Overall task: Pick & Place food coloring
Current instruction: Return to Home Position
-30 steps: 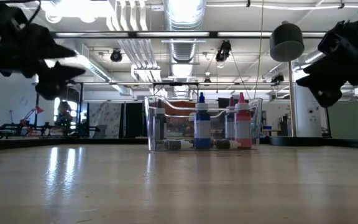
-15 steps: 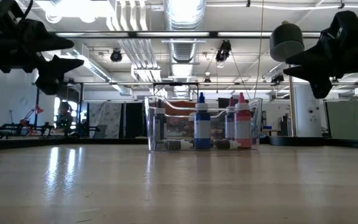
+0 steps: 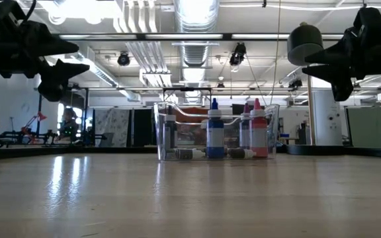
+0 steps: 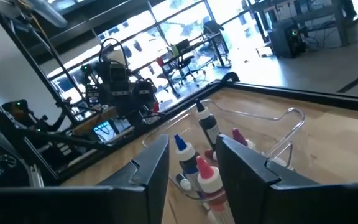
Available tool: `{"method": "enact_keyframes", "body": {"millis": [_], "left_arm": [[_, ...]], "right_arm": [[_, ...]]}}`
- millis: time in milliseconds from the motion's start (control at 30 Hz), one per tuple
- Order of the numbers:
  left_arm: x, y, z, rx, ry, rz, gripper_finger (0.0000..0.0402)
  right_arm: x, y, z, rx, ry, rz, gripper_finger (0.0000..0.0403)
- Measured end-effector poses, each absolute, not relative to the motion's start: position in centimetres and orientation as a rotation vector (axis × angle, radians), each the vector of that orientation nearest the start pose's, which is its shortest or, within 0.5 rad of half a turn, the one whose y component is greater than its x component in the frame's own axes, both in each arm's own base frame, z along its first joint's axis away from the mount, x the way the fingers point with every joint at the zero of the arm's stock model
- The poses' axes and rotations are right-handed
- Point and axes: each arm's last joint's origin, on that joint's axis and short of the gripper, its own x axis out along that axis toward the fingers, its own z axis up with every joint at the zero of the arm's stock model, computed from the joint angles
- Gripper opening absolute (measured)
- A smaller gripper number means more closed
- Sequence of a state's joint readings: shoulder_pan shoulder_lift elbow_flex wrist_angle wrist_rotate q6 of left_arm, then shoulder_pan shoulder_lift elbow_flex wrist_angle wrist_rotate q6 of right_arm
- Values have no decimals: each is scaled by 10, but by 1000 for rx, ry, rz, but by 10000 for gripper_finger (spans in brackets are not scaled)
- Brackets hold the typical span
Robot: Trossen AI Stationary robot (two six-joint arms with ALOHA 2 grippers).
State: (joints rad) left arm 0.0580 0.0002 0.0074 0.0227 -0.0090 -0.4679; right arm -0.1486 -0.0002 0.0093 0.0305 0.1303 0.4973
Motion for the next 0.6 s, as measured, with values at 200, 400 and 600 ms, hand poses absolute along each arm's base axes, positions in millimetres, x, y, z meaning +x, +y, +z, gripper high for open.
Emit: {"method": "enact_keyframes", "body": {"millis": [200,400,600], "left_arm": [[97,6,168,-467,-44,58,186],[97,6,167,-467,-40,58,186],[97,6,167,-467,-36,59,186]], "right_arm": [[95,-17,170,494,-105,-248,124],[96,-12,170,496,-93,-202,132],[96,-12,170,496,-93,-199,133]]}}
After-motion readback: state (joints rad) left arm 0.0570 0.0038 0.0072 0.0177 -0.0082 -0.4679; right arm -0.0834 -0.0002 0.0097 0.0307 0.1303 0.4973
